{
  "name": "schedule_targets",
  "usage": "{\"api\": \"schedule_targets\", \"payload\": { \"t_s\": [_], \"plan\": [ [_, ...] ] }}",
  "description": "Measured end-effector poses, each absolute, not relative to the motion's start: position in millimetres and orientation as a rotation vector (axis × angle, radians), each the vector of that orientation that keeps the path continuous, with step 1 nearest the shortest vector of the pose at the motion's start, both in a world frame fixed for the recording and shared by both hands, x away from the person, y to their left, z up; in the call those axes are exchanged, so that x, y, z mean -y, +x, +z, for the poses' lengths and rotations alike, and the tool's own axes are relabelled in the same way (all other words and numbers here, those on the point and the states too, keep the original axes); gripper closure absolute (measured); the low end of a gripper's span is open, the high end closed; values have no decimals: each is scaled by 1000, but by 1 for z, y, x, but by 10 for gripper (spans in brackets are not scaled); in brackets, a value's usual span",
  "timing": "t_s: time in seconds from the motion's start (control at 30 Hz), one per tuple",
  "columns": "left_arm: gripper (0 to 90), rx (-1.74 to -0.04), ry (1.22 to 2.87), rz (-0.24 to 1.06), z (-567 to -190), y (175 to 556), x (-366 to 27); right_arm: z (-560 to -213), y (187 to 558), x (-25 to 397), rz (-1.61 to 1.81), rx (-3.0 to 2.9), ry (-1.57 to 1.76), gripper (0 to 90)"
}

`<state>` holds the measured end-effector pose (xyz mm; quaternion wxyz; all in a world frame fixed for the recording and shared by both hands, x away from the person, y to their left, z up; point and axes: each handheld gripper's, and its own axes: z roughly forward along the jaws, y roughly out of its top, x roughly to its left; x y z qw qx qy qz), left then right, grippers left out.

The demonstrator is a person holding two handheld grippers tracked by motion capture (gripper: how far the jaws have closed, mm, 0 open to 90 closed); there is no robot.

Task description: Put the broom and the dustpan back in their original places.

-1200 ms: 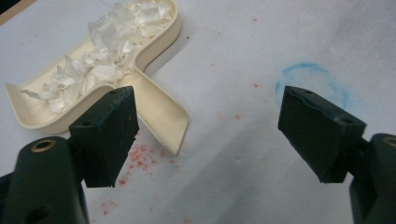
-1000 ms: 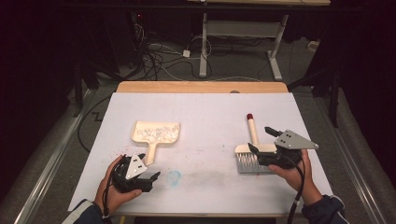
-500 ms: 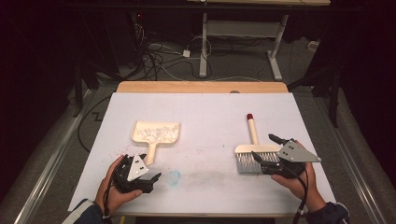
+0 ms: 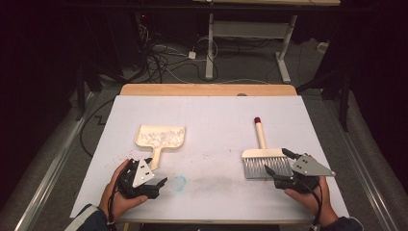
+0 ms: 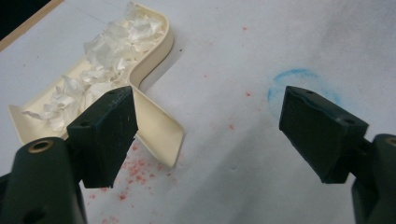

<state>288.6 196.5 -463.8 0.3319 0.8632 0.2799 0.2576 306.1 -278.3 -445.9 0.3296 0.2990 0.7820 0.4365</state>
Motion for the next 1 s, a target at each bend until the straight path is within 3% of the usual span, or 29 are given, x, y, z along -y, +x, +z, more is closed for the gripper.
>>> {"api": "schedule_targets", "payload": {
  "t_s": [0.33, 1.0],
  "plan": [
    [185, -725, 2259, 676, -464, 290, -196, -463, 292, 291, 1120, -2062, 835, 206],
    [186, -714, 2275, 681, -465, 287, -194, -458, 289, 283, 1113, -2066, 778, 205]
  ]
}}
